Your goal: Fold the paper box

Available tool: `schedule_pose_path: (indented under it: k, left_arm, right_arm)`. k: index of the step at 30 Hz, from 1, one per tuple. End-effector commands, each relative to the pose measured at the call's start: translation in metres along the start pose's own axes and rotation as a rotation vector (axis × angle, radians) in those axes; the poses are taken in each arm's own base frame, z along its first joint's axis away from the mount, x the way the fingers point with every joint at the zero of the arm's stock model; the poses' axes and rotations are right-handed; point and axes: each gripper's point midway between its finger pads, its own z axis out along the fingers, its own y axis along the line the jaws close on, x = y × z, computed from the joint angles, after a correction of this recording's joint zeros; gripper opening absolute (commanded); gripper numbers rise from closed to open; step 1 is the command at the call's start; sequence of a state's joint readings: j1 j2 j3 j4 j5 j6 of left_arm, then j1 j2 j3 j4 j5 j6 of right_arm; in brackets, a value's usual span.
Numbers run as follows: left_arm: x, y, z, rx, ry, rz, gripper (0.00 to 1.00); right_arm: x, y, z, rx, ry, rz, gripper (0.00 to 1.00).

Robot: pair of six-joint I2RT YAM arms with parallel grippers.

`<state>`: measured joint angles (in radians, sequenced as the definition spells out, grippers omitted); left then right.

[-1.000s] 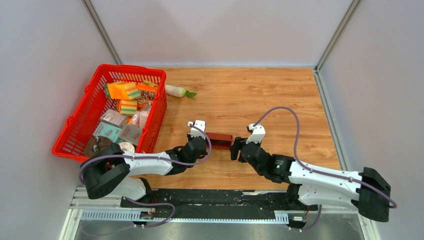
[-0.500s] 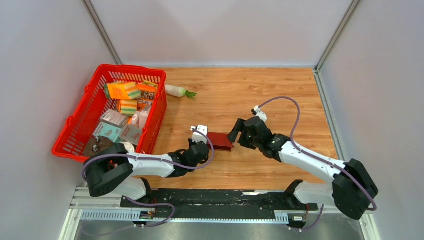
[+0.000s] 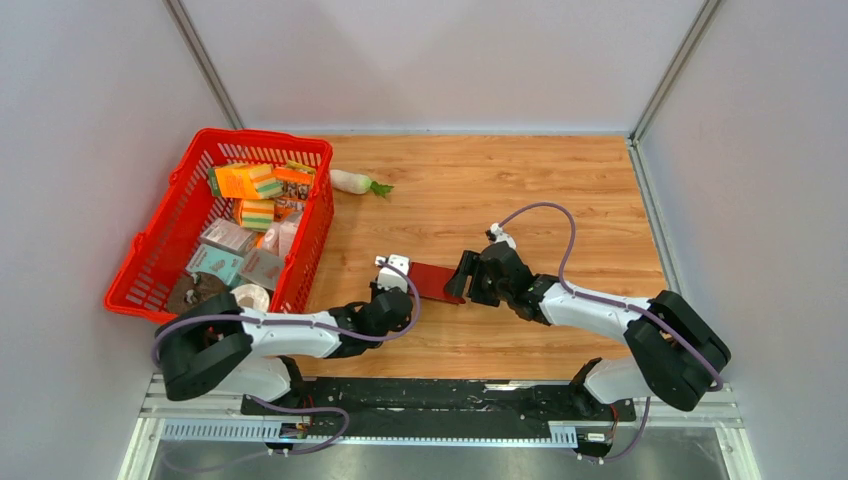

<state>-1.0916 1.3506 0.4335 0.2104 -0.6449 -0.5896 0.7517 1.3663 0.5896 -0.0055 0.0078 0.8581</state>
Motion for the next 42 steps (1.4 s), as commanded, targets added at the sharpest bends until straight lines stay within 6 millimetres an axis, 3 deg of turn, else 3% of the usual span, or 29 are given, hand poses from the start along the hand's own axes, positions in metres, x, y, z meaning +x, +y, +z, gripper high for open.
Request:
schedule_pose_path:
  k: [1, 7, 11, 15, 16, 18, 20, 23, 25, 31, 34, 37, 42]
  left_arm:
    - [-0.009, 0.0, -0.017, 0.052, -0.015, -0.031, 0.43]
    - [0.006, 0.005, -0.05, 0.184, 0.039, -0.03, 0.46]
    - [0.014, 0.011, -0.07, 0.245, 0.078, 0.004, 0.41]
    - [-0.014, 0.005, -0.084, 0.279, 0.065, 0.003, 0.41]
    - [-0.029, 0.0, -0.084, 0.294, 0.066, -0.024, 0.43]
    - [-0.039, -0.01, -0.083, 0.347, 0.102, -0.084, 0.49]
    - [-0.053, -0.009, -0.067, 0.331, 0.126, -0.167, 0.52]
    - [-0.057, -0.014, -0.043, 0.359, 0.18, -0.24, 0.55]
    - [-0.049, -0.021, -0.03, 0.386, 0.253, -0.266, 0.55]
    - [-0.034, -0.017, 0.008, 0.381, 0.329, -0.315, 0.54]
    - [-0.026, -0.013, 0.016, 0.361, 0.333, -0.317, 0.53]
    - [-0.021, -0.01, 0.019, 0.35, 0.336, -0.32, 0.46]
    - [-0.011, -0.008, 0.021, 0.341, 0.36, -0.315, 0.23]
  right_arm:
    - [0.003, 0.004, 0.005, -0.06, -0.009, -0.008, 0.7]
    - [0.005, -0.001, 0.004, -0.058, -0.013, -0.027, 0.7]
    - [0.008, -0.005, 0.006, -0.053, -0.005, -0.073, 0.7]
    - [0.011, -0.007, 0.007, -0.06, 0.005, -0.106, 0.64]
    - [0.013, -0.01, 0.007, -0.056, 0.008, -0.11, 0.62]
    - [0.014, -0.011, 0.007, -0.058, 0.006, -0.124, 0.53]
    - [0.015, -0.012, 0.007, -0.06, 0.006, -0.127, 0.49]
    - [0.015, -0.009, 0.007, -0.082, 0.0, -0.139, 0.42]
    - [0.014, -0.009, 0.009, -0.084, -0.002, -0.149, 0.38]
    - [0.015, -0.014, 0.011, -0.079, 0.003, -0.159, 0.29]
    - [0.017, -0.019, 0.012, -0.071, 0.012, -0.162, 0.24]
    - [0.019, -0.022, 0.012, -0.071, 0.013, -0.17, 0.2]
    - [0.02, -0.023, 0.012, -0.075, 0.019, -0.173, 0.12]
